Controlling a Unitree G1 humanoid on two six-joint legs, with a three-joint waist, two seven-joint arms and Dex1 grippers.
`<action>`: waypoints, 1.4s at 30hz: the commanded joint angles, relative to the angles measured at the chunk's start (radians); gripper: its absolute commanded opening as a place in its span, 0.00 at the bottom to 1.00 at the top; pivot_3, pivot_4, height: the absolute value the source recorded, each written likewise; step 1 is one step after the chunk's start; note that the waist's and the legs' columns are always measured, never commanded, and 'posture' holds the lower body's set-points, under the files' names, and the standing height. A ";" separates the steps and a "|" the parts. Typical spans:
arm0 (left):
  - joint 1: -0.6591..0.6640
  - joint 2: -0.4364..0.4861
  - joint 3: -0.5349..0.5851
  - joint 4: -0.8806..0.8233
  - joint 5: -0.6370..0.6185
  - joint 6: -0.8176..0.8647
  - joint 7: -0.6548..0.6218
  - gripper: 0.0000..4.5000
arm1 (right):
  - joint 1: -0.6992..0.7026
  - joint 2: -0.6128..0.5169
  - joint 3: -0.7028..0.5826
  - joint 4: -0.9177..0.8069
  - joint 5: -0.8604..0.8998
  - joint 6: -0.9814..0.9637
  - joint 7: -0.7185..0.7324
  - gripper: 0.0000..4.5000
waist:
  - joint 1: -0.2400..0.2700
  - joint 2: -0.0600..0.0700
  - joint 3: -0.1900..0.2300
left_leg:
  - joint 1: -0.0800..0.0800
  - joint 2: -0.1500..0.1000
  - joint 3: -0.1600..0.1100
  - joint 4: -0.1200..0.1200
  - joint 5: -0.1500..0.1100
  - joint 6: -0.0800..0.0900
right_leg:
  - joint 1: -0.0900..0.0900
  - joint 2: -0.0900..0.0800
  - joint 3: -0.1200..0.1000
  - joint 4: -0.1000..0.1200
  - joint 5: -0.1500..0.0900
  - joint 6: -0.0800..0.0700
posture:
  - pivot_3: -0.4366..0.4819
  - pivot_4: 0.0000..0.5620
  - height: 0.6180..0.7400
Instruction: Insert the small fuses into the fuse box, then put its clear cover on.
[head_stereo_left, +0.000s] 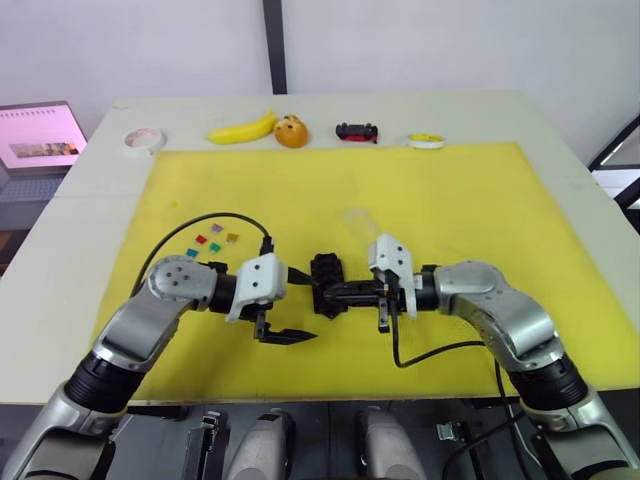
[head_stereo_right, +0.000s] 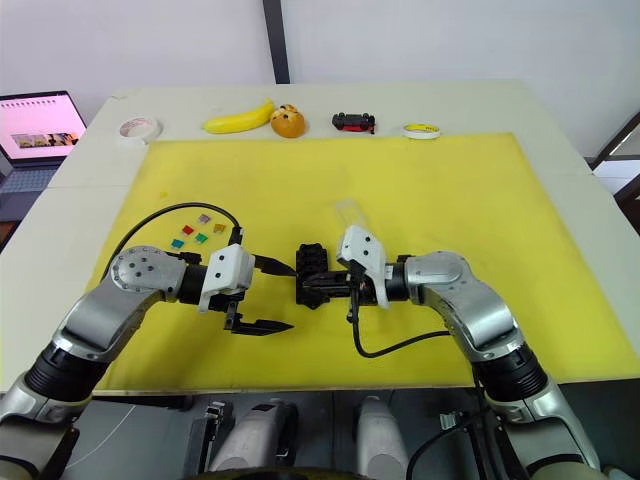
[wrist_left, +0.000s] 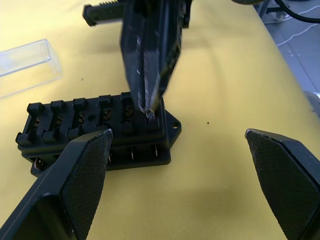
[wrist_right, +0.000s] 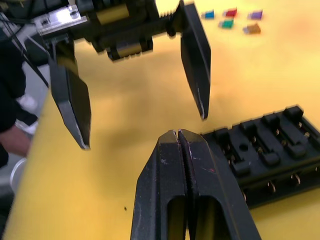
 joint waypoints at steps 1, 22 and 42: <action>-0.016 0.002 0.016 -0.008 -0.003 -0.007 0.004 1.00 | -0.005 -0.022 0.024 -0.002 -0.028 0.004 -0.004 0.01 | 0.000 0.000 0.000 | 0.000 0.000 0.000 0.000 0.000 0.000 | 0.000 0.000 0.000 0.000 0.000 0.000 | 0.48 0.27 1.00; -0.024 -0.013 0.007 0.030 0.017 -0.034 -0.003 1.00 | -0.007 -0.046 0.048 -0.030 -0.053 -0.008 -0.009 0.01 | 0.001 0.000 -0.001 | 0.002 0.000 0.000 0.000 0.000 0.000 | 0.002 0.000 0.000 0.000 0.000 0.000 | 0.48 0.27 1.00; -0.018 -0.020 0.016 0.037 0.011 -0.051 -0.006 1.00 | -0.024 -0.043 -0.107 -0.188 0.120 0.142 -0.039 0.01 | 0.001 0.000 -0.001 | 0.002 0.000 0.000 0.000 0.000 0.001 | 0.002 0.000 0.000 0.000 0.000 0.000 | 0.48 0.27 1.00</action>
